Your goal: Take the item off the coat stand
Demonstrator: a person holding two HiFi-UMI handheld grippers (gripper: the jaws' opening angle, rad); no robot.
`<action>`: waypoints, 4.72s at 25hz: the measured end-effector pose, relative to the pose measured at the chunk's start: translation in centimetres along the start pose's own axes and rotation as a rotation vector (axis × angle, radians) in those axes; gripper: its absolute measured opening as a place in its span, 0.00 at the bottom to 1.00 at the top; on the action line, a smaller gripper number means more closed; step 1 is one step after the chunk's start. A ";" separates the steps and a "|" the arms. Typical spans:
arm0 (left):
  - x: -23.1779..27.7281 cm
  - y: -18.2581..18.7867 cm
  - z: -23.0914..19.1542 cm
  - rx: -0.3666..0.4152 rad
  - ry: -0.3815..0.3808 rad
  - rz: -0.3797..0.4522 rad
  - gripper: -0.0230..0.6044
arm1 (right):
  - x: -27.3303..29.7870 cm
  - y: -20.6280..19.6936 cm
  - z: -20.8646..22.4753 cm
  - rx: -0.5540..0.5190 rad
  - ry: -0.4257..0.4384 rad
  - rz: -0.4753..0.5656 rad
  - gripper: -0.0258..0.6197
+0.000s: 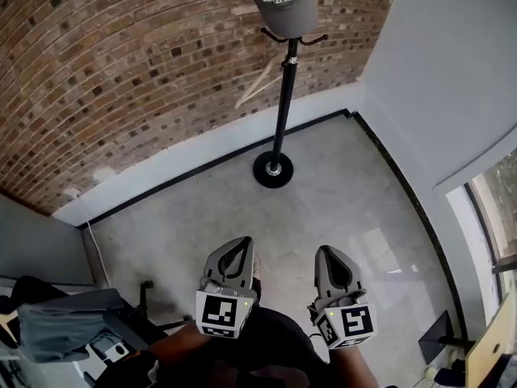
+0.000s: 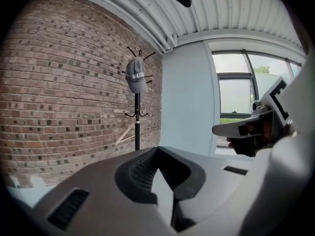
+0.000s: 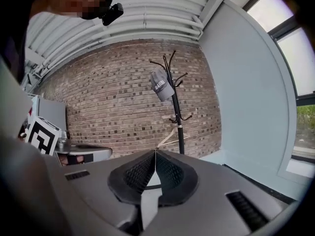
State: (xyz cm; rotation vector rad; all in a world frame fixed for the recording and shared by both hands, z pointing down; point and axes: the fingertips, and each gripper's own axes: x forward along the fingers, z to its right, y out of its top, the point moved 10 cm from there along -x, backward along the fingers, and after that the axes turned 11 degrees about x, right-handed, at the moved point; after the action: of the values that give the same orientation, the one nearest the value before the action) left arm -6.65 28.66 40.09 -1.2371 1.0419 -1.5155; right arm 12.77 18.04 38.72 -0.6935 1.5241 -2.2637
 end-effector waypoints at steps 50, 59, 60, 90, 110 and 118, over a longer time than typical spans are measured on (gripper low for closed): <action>27.5 16.5 -12.7 -0.037 0.586 0.080 0.08 | 42.1 32.0 12.5 0.274 1.167 0.146 0.28; 26.3 15.3 -14.4 -0.070 0.609 0.062 0.08 | 40.9 32.1 11.2 0.207 1.230 0.201 0.10; 26.1 15.1 -14.6 -0.073 0.607 0.061 0.08 | 40.6 32.0 11.0 0.202 1.231 0.209 0.09; 14.7 7.7 -20.8 -0.164 0.514 0.069 0.08 | 36.1 22.2 -2.0 0.334 1.114 0.037 0.09; 20.3 4.6 -10.1 -0.095 -0.079 -0.011 0.08 | 18.7 8.6 11.0 0.622 0.474 0.119 0.09; 25.2 9.1 1.0 -0.012 -0.270 0.027 0.08 | 6.7 8.9 20.4 0.652 0.238 0.318 0.09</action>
State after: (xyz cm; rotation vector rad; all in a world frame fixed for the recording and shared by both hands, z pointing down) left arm -7.11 2.03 37.46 -1.3860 0.8860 -1.2809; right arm 18.61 -4.49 38.26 0.0034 0.8003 -2.4266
